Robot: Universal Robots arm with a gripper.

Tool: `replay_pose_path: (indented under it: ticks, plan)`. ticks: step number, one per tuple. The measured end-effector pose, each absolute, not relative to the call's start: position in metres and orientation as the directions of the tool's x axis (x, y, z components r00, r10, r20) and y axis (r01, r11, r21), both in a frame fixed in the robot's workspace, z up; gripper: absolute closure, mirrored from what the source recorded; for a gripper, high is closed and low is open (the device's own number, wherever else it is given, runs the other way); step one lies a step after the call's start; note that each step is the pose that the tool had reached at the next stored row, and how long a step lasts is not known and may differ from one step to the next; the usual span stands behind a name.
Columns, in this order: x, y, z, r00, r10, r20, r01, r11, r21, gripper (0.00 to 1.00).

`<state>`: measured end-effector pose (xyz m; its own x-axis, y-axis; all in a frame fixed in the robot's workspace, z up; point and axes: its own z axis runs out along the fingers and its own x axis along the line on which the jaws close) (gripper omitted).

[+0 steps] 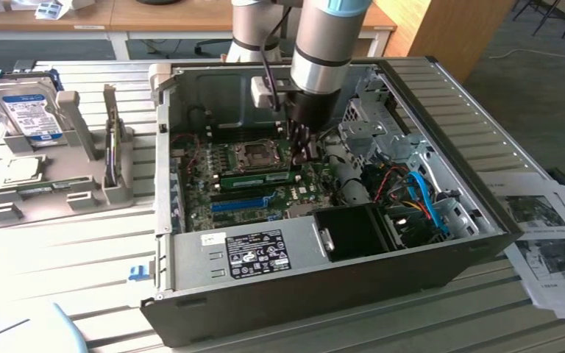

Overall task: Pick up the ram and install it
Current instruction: 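Press down the ram until it locks into place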

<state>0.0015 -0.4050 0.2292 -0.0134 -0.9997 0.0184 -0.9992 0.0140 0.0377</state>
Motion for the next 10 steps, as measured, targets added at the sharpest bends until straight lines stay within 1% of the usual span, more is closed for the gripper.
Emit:
replay_pose_path:
  ticks: [10]
  plan:
    - [0.0015,-0.4050,0.2264,-0.013,-1.000,0.019,-0.999,0.014,0.038,0.91]
